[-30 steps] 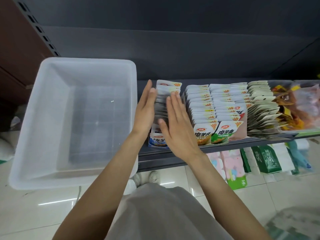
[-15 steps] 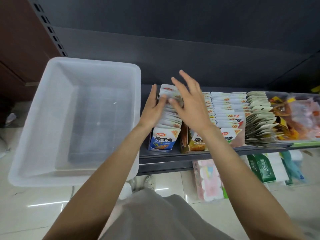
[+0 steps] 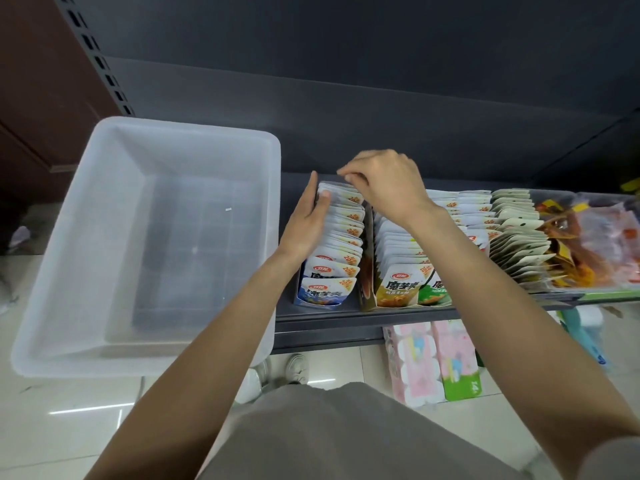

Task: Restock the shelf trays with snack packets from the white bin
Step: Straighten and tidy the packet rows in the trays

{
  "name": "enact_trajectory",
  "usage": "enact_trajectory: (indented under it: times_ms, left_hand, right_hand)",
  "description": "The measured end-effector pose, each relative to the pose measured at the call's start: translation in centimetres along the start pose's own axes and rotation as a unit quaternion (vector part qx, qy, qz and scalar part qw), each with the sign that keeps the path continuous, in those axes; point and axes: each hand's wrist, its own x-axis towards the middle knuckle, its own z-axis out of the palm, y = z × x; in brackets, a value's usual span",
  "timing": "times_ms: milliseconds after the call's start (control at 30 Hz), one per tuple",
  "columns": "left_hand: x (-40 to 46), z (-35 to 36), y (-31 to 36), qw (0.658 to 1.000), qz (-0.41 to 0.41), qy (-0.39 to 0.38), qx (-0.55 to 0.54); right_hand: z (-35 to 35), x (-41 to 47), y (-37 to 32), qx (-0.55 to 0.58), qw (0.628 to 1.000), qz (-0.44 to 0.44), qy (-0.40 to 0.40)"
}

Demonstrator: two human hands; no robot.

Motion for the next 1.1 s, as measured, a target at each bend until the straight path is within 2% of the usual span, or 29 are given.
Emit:
enact_trajectory:
  times_ms: [67, 167, 233, 400, 500, 667, 733, 800, 833, 867, 900, 967, 1000, 1100]
  left_hand:
    - [0.2, 0.1, 0.1, 1.0, 0.009, -0.003, 0.01]
    - [1.0, -0.2, 0.4, 0.999, 0.023, -0.01, 0.035]
    - [1.9, -0.7, 0.6, 0.996, 0.035, -0.014, 0.075]
    - [4.3, -1.0, 0.7, 0.98, 0.029, 0.013, 0.195]
    - [5.1, -0.6, 0.5, 0.981, 0.03, 0.043, 0.187]
    - [5.7, -0.1, 0.5, 0.985, 0.016, 0.069, 0.159]
    - [5.5, 0.0, 0.9, 0.989, -0.017, 0.062, 0.136]
    - [4.7, -0.1, 1.2, 0.992, -0.033, 0.039, 0.114]
    - [3.9, -0.3, 1.6, 0.995, -0.024, 0.03, 0.087]
    - [3.0, -0.6, 1.8, 0.998, -0.017, 0.027, 0.047]
    - [1.8, -0.8, 2.3, 0.999, -0.021, 0.028, -0.004]
    - [-0.9, -1.3, 2.5, 0.995, -0.029, 0.022, -0.09]
    - [-2.1, -1.4, 2.4, 0.993, -0.027, 0.009, -0.112]
    - [-5.0, -0.7, 2.8, 0.986, -0.036, -0.046, -0.158]
  right_hand:
    - [-0.2, -0.6, 0.0, 0.058, 0.998, 0.002, -0.031]
    - [0.6, -1.2, -0.5, 0.074, 0.979, 0.021, -0.191]
    - [0.9, -1.0, 0.0, 0.074, 0.972, 0.013, -0.224]
    - [-0.8, 1.8, 1.9, 0.115, 0.964, 0.001, -0.24]
    - [-0.9, 3.2, 2.7, 0.127, 0.963, 0.008, -0.239]
    - [-0.3, 4.0, 4.2, 0.193, 0.94, 0.064, -0.275]
    - [-0.6, 3.4, 3.8, 0.165, 0.952, 0.066, -0.25]
    - [-0.9, 1.6, 2.3, 0.181, 0.967, 0.099, -0.149]
    - [-1.2, 0.1, 1.1, 0.232, 0.96, 0.138, -0.079]
    - [-1.3, -1.7, -0.3, 0.308, 0.933, 0.185, -0.019]
    - [-1.3, -3.7, -1.8, 0.393, 0.89, 0.23, 0.019]
    - [-0.5, -7.4, -4.9, 0.508, 0.809, 0.294, 0.033]
    - [0.3, -8.6, -6.0, 0.537, 0.784, 0.309, 0.03]
    - [2.9, -9.4, -7.3, 0.571, 0.754, 0.324, 0.018]
